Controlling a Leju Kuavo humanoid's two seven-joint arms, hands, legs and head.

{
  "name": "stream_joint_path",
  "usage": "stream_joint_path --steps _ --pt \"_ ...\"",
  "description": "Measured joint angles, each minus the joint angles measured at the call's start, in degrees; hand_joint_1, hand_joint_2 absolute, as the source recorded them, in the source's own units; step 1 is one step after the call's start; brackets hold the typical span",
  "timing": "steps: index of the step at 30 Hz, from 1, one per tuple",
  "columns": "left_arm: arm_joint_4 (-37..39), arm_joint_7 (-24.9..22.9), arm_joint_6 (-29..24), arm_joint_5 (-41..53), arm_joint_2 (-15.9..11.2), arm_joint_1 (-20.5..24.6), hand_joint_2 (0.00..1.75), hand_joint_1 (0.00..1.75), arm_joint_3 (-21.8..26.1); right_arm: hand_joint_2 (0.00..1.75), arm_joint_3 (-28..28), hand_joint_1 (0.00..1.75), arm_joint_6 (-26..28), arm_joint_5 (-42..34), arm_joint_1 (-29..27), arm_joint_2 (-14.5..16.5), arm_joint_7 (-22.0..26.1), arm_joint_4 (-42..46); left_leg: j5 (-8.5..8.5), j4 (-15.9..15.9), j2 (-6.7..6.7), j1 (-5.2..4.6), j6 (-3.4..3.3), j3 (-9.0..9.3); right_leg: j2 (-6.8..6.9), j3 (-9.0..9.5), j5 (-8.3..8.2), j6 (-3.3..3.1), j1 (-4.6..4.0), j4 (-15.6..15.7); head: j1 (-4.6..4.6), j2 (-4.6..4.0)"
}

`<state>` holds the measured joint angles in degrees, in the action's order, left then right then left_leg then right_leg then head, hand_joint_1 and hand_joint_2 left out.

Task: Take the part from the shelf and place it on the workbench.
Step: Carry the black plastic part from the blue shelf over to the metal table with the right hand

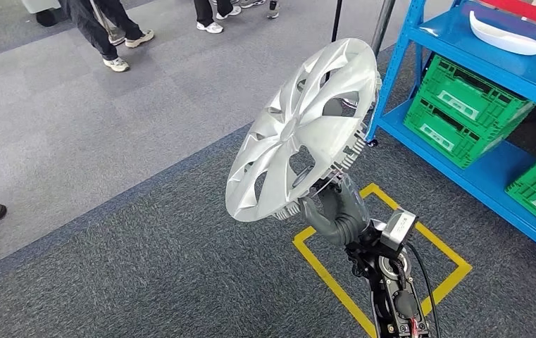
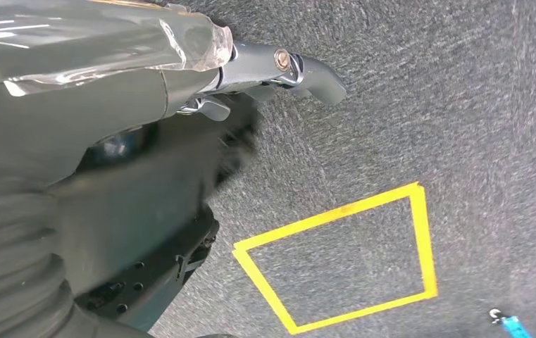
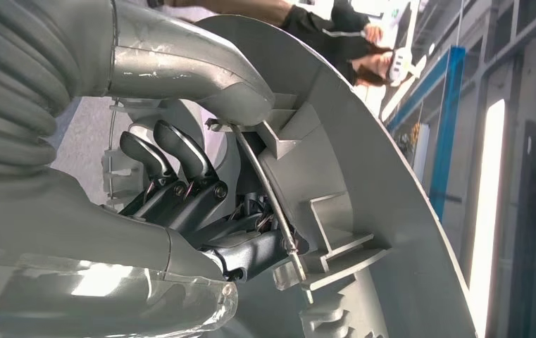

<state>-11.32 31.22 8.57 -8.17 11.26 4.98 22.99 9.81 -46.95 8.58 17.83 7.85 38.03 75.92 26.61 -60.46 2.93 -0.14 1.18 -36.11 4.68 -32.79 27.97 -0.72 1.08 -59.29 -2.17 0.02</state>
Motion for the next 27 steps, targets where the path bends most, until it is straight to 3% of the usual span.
stream_joint_path --steps 2,5,7,9,11,12,13,14,16,18,20,22,24,26,27 --pt "0.0 0.0 0.0 0.0 0.0 0.1 1.75 0.00 0.0 1.75 0.0 1.75 0.0 0.0 0.0 0.0 0.0 0.1 -0.36 2.8 1.23 -0.39 -0.43 1.35 0.77 0.11 0.23 0.41 -0.29 0.0 0.08 0.00" --pt "0.0 0.0 0.0 0.0 0.0 0.0 1.75 0.00 0.0 1.75 0.1 1.75 0.0 0.0 0.1 0.0 0.0 0.1 -0.43 3.3 -0.47 -0.44 -1.25 1.49 1.83 0.65 0.60 1.29 -0.29 0.3 0.13 0.00" --pt "0.0 0.1 0.1 0.0 0.0 -0.1 1.75 0.00 0.0 1.75 0.1 1.75 0.0 0.0 0.1 0.1 0.1 0.1 -0.80 3.7 -1.83 -0.03 -1.95 2.01 -0.38 -0.04 2.22 1.80 -0.16 -1.9 0.32 0.00" --pt "0.0 0.1 0.1 0.0 0.1 0.0 1.75 0.00 0.0 1.75 0.2 1.75 0.0 -0.1 0.1 -0.1 0.2 -0.1 -0.97 3.9 -3.24 0.22 -2.36 2.20 -3.42 -3.27 5.68 2.01 -0.12 -8.8 0.68 0.00" --pt "0.0 0.1 0.1 0.0 0.2 0.0 1.75 0.00 0.0 1.75 0.2 1.75 0.0 -0.1 0.0 -0.3 0.3 -0.3 -0.94 3.8 -4.87 0.22 -2.45 2.21 -4.31 -6.90 7.75 2.07 -0.14 -15.6 0.83 0.00" --pt "0.0 0.1 0.1 0.0 0.2 0.0 1.75 0.00 0.0 1.75 0.2 1.75 0.0 -0.1 0.0 -0.3 0.3 -0.4 -0.92 3.8 -5.75 0.23 -2.44 2.26 -4.41 -7.54 7.22 2.03 -0.13 -16.2 0.82 0.00" --pt "0.0 0.1 0.1 -0.1 0.2 0.0 1.75 0.00 0.0 1.75 0.2 1.75 0.0 -0.1 0.0 -0.4 0.3 -0.5 -0.87 3.8 -6.66 0.28 -2.37 2.33 -4.57 -6.98 5.54 1.97 -0.07 -14.3 0.82 0.00" --pt "0.0 0.1 0.2 -0.1 0.2 0.0 1.75 0.00 0.0 1.75 0.2 1.75 0.0 -0.1 0.0 -0.4 0.3 -0.5 -0.78 3.6 -7.55 0.37 -2.23 2.40 -5.10 -5.45 3.17 1.94 0.05 -10.5 0.84 0.00" --pt "0.0 0.1 0.2 -0.1 0.2 0.0 1.75 0.00 0.0 1.75 0.2 1.75 0.0 -0.1 0.0 -0.4 0.3 -0.6 -0.49 3.1 -9.07 0.47 -1.72 2.14 -7.67 -2.25 -0.04 2.02 0.46 -3.0 0.78 0.00" --pt "0.0 0.1 0.3 -0.1 0.2 0.0 1.75 0.00 0.0 1.75 0.2 1.75 0.0 -0.1 0.0 -0.5 0.3 -0.7 -0.41 2.8 -10.16 0.60 -1.08 1.57 -9.15 -1.17 -0.53 1.84 0.46 -0.5 0.69 0.00" --pt "0.0 0.1 0.3 -0.1 0.2 -0.1 1.75 0.00 0.0 1.75 0.3 1.75 0.0 -0.1 0.2 -0.3 0.4 -0.7 -0.52 2.9 -10.94 0.81 -0.43 1.27 -8.07 -1.04 -0.68 1.23 0.28 -0.3 0.68 0.00" --pt "0.0 0.1 0.3 -0.1 0.2 -0.1 1.75 0.00 0.0 1.75 0.3 1.75 0.0 -0.1 0.4 -0.1 0.4 -0.7 0.48 1.3 -8.81 0.65 0.07 0.32 -6.71 -0.73 -0.71 0.50 0.40 -0.1 0.46 0.00" --pt "0.0 0.1 0.3 -0.1 0.2 0.0 1.75 0.00 0.0 1.75 0.3 1.75 0.0 -0.1 0.5 -0.1 0.4 -0.8 3.55 -5.1 -5.04 0.46 0.36 -2.96 -5.18 -0.54 -0.58 -0.03 0.33 0.0 0.06 0.00" --pt "0.0 0.0 0.3 -0.1 0.2 0.1 1.75 0.00 0.0 1.75 0.2 1.75 0.0 -0.1 0.5 -0.1 0.4 -0.8 6.17 -12.5 -3.58 0.58 0.50 -6.88 -3.59 -0.52 -0.44 -0.21 0.15 0.0 -0.12 0.00" --pt "0.0 0.0 0.3 -0.1 0.2 0.0 1.75 0.00 0.0 1.75 0.3 1.75 0.0 -0.1 0.5 -0.1 0.5 -0.8 6.13 -13.7 -3.45 0.62 0.50 -7.66 -2.81 -0.48 -0.35 -0.21 0.10 0.0 -0.14 0.00"
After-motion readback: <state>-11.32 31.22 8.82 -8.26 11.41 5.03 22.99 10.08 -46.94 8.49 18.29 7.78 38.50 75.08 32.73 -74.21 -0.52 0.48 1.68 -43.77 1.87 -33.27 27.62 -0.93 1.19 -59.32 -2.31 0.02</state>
